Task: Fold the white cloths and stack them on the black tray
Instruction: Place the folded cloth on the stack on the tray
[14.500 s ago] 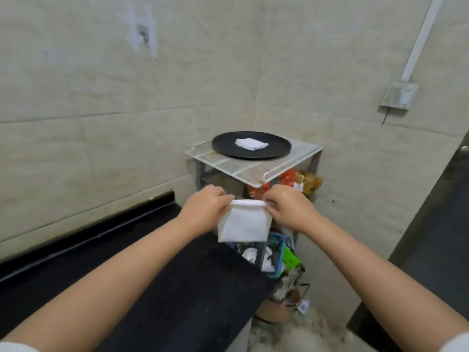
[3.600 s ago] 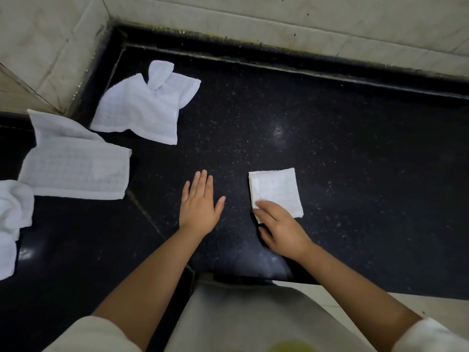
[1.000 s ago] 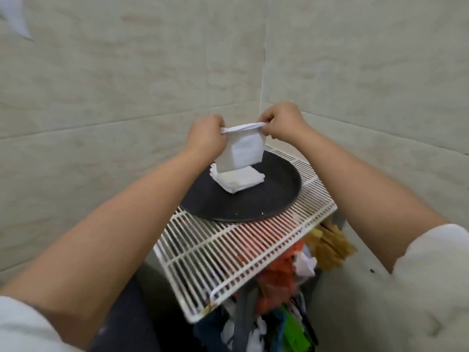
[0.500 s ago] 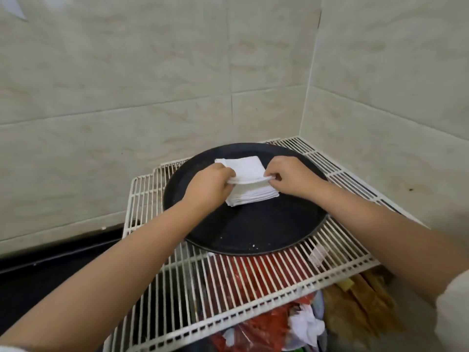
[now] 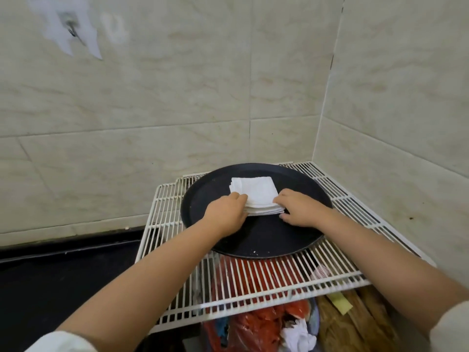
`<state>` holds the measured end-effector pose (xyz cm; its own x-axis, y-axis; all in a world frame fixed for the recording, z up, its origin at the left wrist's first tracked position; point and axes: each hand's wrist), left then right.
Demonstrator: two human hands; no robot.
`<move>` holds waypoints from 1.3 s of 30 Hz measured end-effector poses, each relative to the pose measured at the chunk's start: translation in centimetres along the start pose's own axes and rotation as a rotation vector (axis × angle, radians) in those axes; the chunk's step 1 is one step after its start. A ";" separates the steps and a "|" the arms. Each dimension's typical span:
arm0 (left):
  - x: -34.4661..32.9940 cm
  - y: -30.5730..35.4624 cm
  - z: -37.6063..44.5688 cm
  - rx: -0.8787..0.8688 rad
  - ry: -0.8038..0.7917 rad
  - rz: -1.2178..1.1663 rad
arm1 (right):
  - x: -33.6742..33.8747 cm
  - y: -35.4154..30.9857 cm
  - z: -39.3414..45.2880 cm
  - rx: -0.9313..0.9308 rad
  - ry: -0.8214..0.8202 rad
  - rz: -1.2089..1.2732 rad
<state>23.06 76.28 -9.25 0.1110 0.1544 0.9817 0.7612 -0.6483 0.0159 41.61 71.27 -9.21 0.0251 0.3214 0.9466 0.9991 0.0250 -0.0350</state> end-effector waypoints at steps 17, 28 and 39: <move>-2.7 -18.2 -36.2 0.881 0.152 -0.067 | 3.4 -37.6 -4.5 0.518 0.168 -0.114; -10.7 -27.3 -62.3 1.421 0.057 -0.223 | -3.5 -69.0 -8.7 1.066 0.012 -0.320; -11.9 -48.2 -75.4 1.625 0.067 -0.269 | -1.3 -97.7 -3.1 1.248 -0.006 -0.346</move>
<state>-63.11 49.47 -7.43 -0.1205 0.0682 0.9904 0.5888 0.8081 0.0160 -55.90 65.46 -5.97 -0.2295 0.1252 0.9652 0.2460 0.9669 -0.0669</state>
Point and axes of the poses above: each hand's wrist, its own z-axis towards the middle knuckle, its own x-axis out of the back of the hand, y = z × x, and after that the axes turned 15 degrees about -y, right-handed
